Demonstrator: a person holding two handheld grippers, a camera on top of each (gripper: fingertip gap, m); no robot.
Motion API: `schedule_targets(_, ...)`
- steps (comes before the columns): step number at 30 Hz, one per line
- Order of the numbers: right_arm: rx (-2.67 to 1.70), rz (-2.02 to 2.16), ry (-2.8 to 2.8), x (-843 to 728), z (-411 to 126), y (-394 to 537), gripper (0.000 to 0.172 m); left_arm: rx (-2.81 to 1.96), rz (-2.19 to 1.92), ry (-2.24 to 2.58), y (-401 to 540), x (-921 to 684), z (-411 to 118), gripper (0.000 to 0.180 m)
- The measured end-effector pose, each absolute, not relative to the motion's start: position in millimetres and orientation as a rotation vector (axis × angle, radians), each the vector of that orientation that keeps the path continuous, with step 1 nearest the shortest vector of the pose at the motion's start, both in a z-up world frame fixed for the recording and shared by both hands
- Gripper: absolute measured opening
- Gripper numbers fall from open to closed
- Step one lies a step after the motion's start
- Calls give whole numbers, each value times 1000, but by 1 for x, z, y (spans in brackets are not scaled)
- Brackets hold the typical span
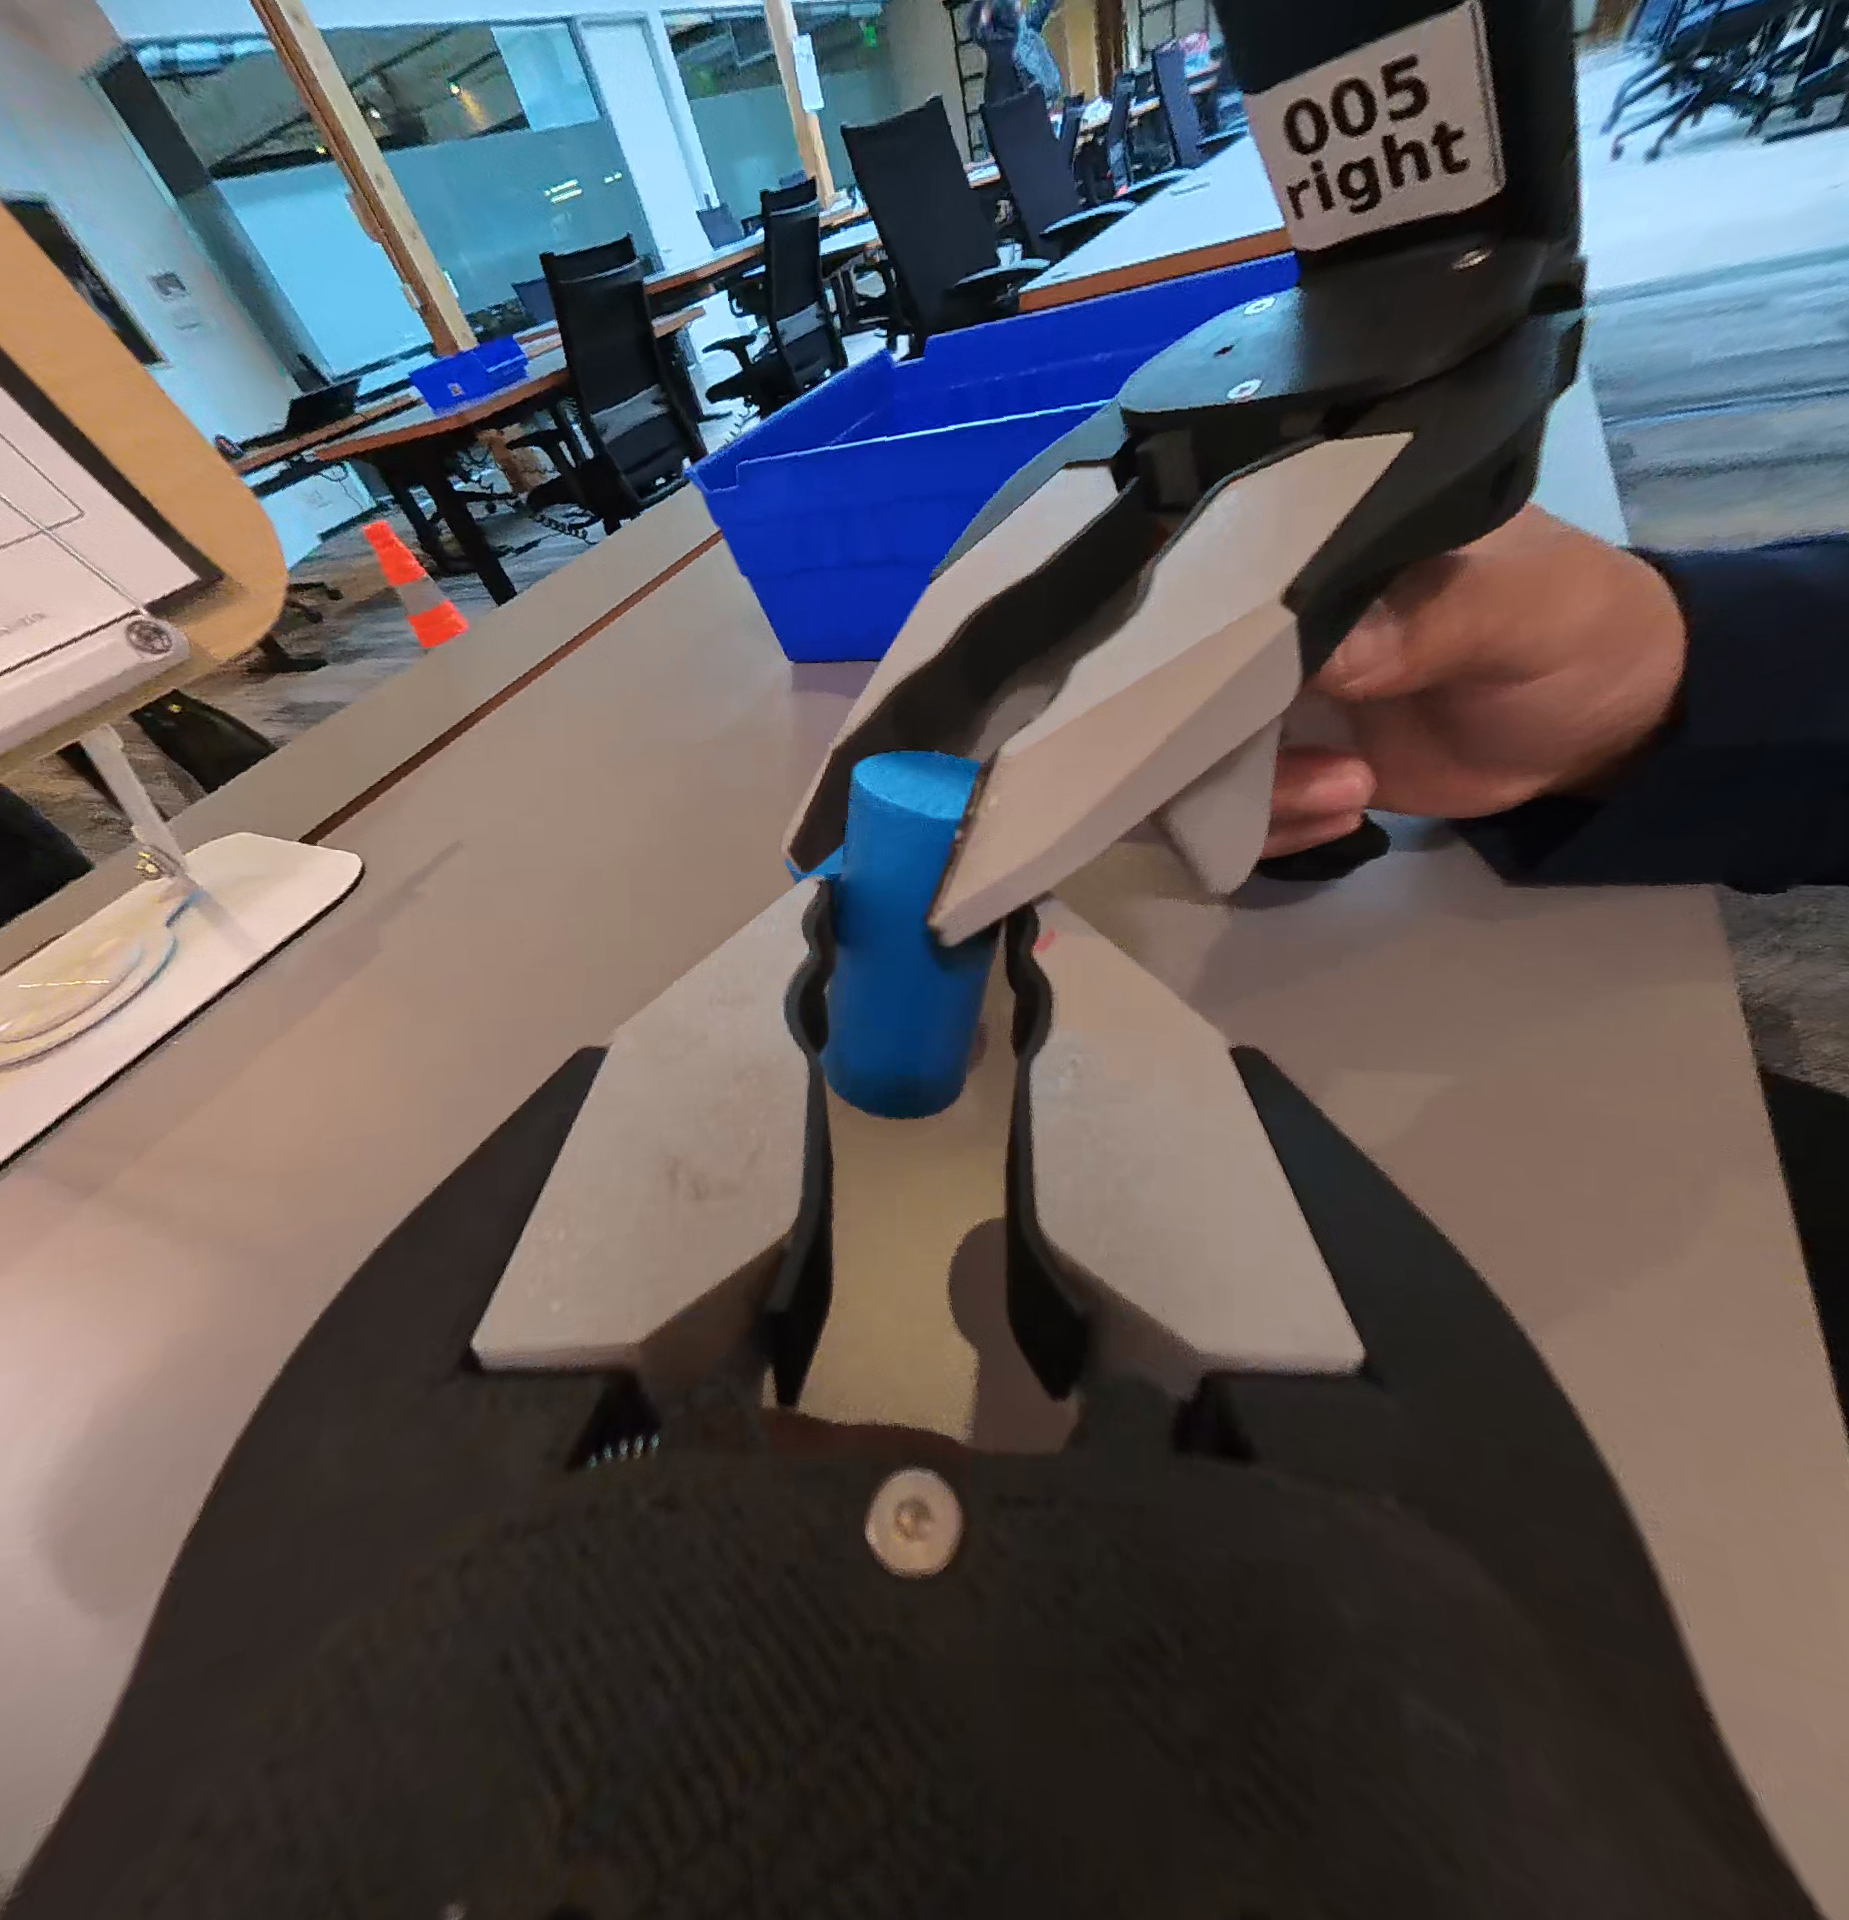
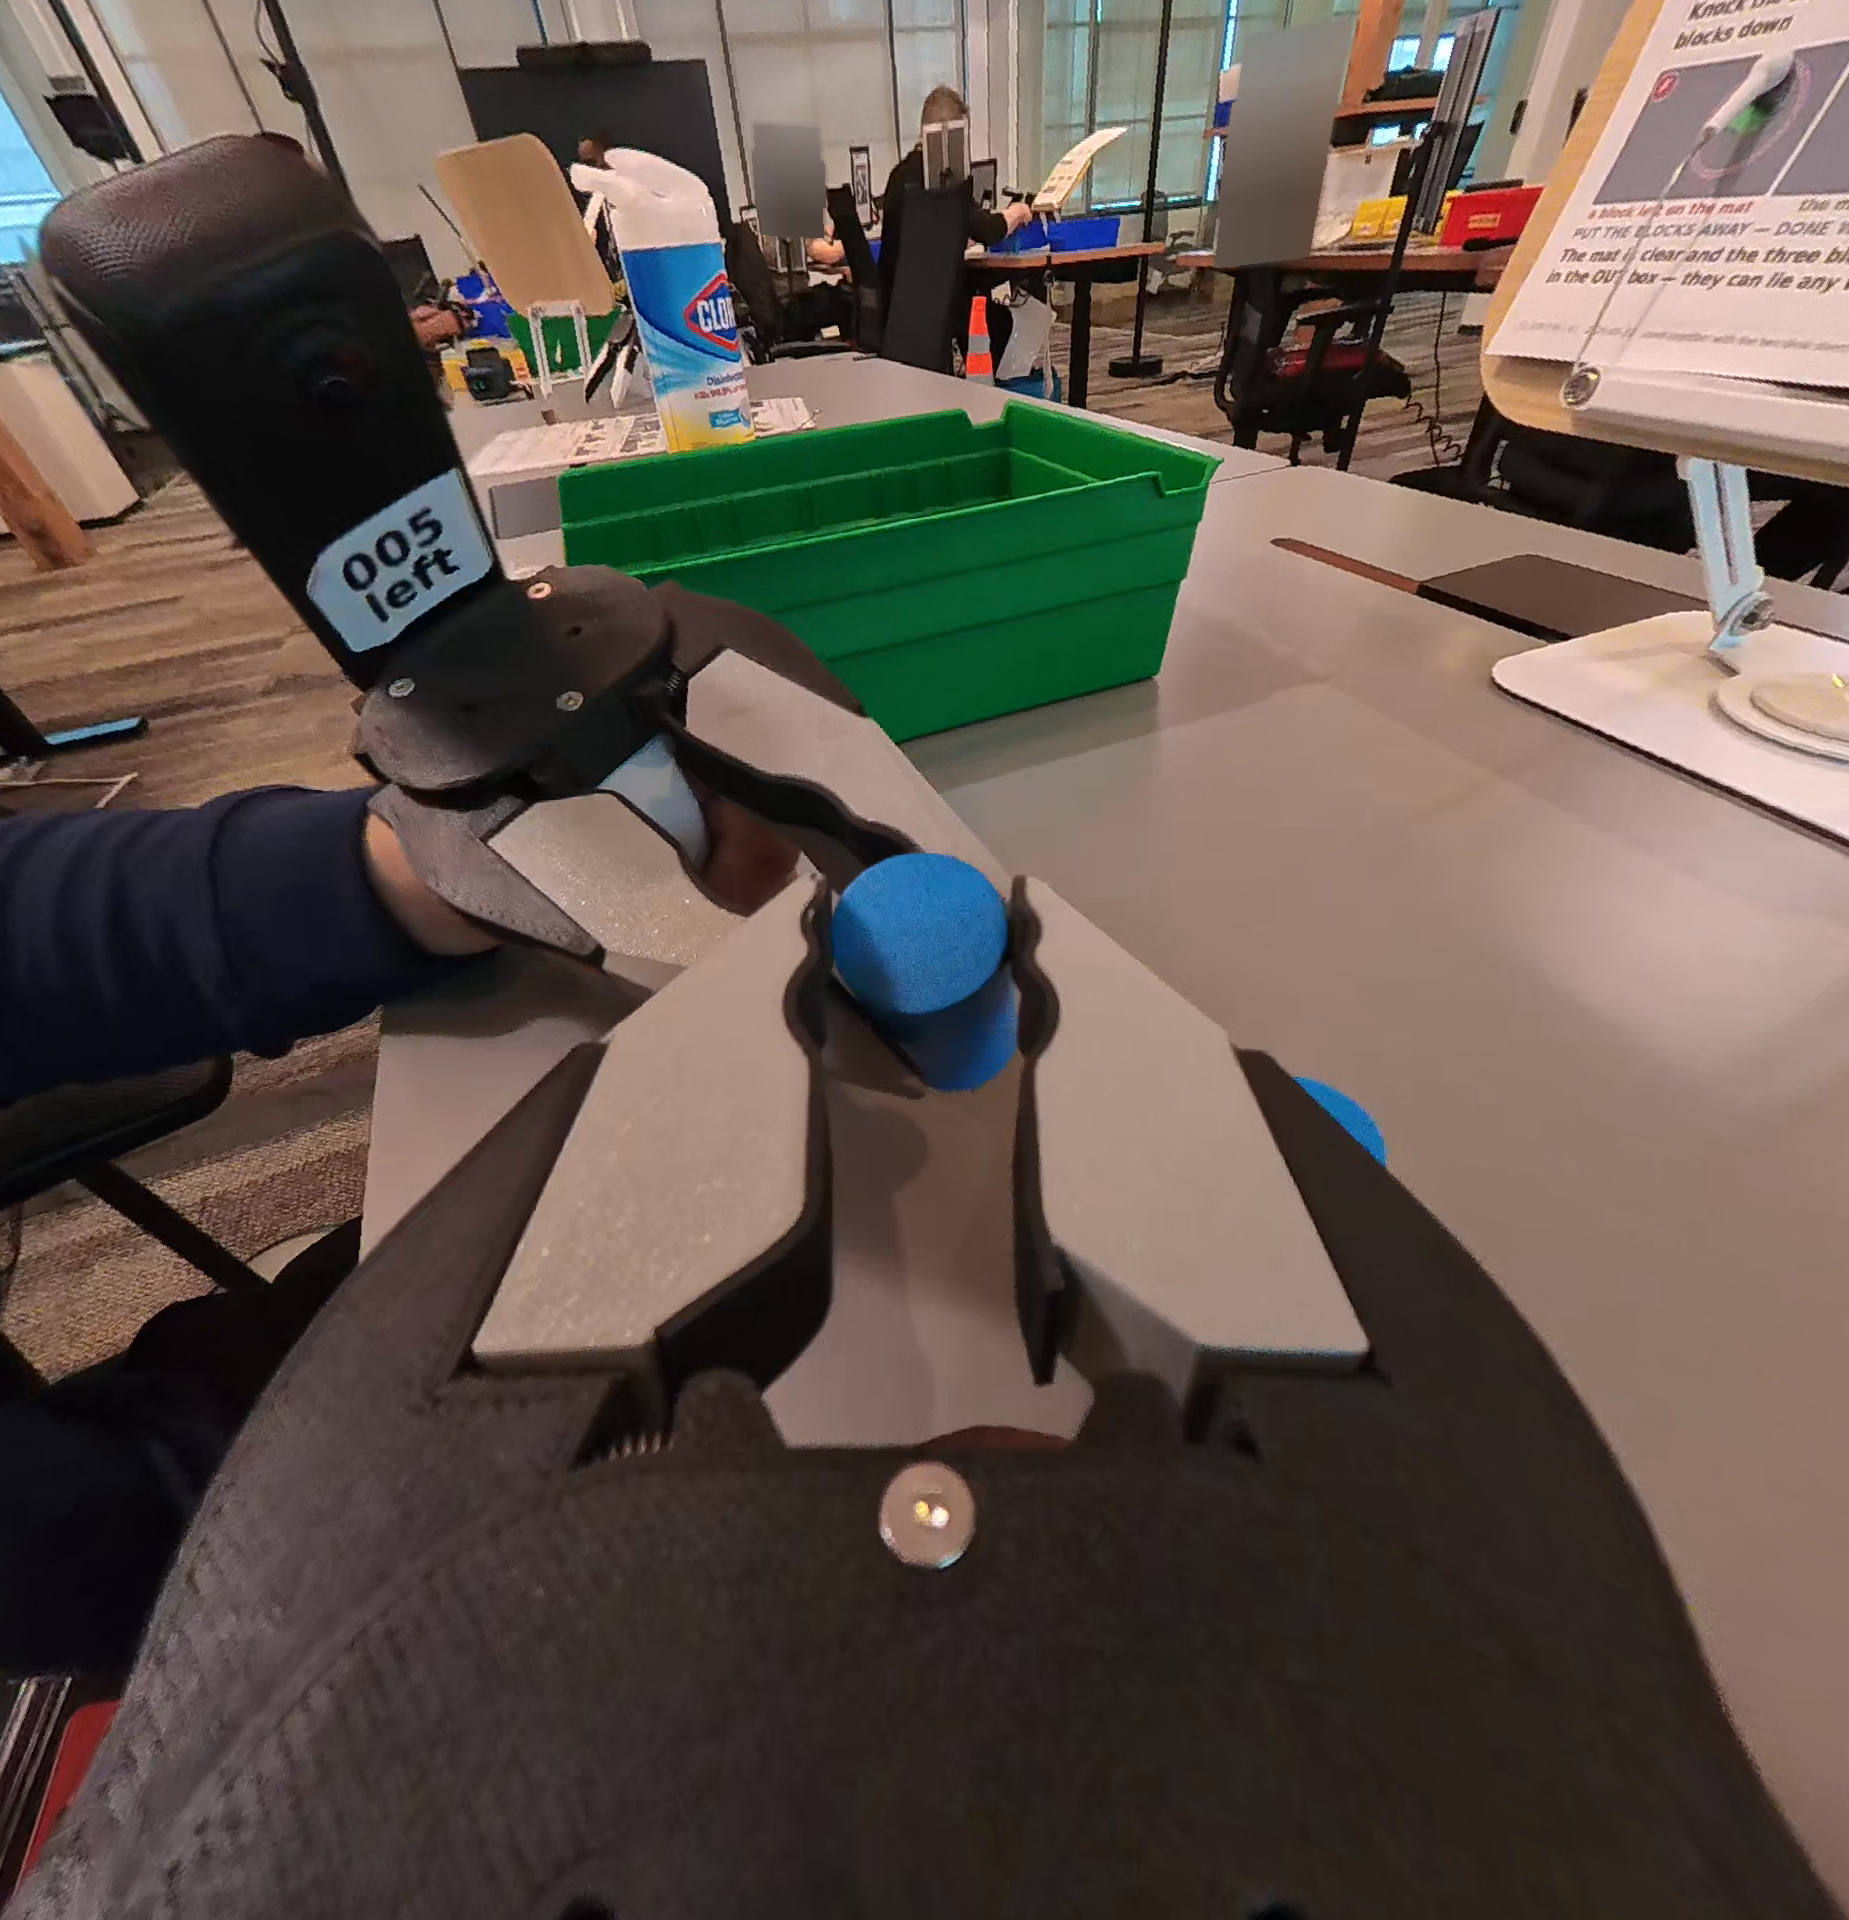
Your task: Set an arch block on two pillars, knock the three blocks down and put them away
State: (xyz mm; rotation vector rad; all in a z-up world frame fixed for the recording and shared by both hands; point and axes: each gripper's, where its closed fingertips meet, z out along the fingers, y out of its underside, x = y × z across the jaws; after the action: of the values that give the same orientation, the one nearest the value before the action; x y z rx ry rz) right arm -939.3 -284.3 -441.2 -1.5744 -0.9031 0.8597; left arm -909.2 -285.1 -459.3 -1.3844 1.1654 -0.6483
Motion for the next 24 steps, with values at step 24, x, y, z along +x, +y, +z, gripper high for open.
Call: schedule_targets(24, -1633, 838, -843, -925, -444, -277, 30, -1405, -612, 1072, -281, -909, -454, 42)
